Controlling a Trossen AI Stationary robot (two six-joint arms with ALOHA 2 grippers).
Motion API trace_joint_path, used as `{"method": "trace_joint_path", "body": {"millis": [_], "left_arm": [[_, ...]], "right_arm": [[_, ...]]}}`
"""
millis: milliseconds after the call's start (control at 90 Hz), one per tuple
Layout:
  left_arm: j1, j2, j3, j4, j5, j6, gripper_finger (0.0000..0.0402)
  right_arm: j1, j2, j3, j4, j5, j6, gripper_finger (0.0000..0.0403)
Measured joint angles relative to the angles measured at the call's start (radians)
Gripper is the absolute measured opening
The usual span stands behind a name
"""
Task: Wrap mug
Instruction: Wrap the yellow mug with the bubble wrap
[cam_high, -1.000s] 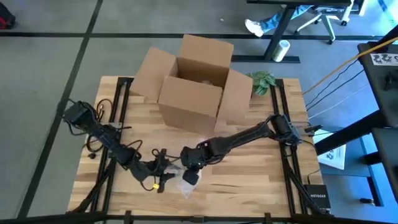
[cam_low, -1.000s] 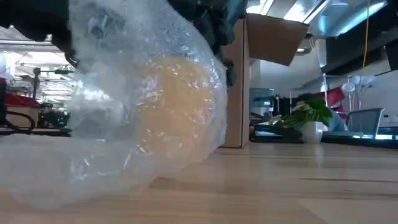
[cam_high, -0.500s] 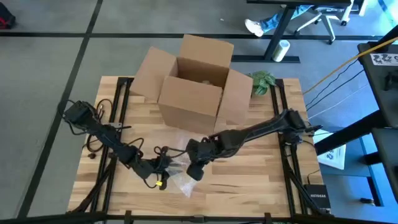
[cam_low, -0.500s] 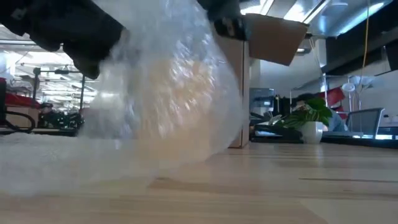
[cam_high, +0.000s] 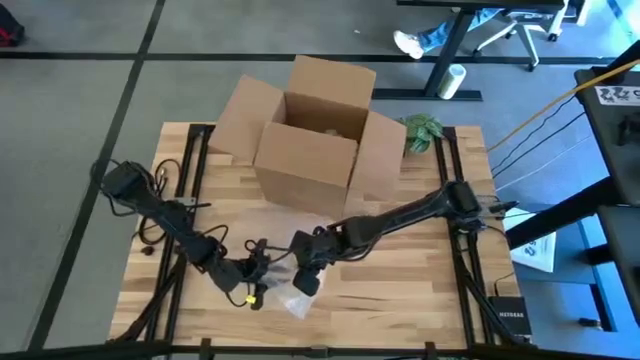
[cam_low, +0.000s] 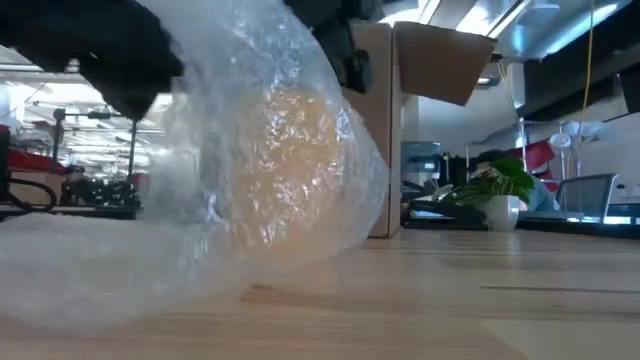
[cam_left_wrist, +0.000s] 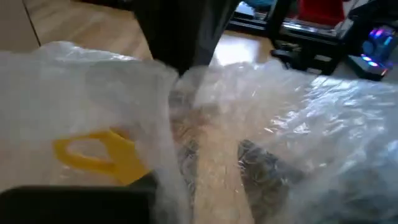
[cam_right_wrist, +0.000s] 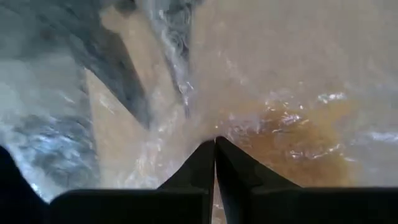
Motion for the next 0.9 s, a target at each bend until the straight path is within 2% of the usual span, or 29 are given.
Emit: {"method": "trace_joint_path", "body": {"millis": [167,289,533,678,900], "left_arm": [[-0.051,-0.065,0.0,-0.082,-0.049,-0.041,0.0098],[-0.069,-0.075,0.0,-0.083,-0.063,-0.046,0.0098],[-0.003,-0.066,0.0,0.02,-0.061,0.041,0.0098],[0.067,-0.066,0.0,0.061,0.024,0.095,0.0098],[0.144,-0.001,0.0,0.066,0.134,0.055,0.0098]], "right_arm": [[0.0,0.033,-0.002,-0.011,-0.01,-0.001,0.0],[0.0,0.033,-0.008,-0.05,-0.026,0.02,0.0],[0.0,0.035,-0.011,-0.065,-0.029,0.03,0.0],[0.0,0.035,-0.009,-0.056,-0.028,0.03,0.0],[0.0,0.035,-0.01,-0.06,-0.035,0.028,0.0]]}}
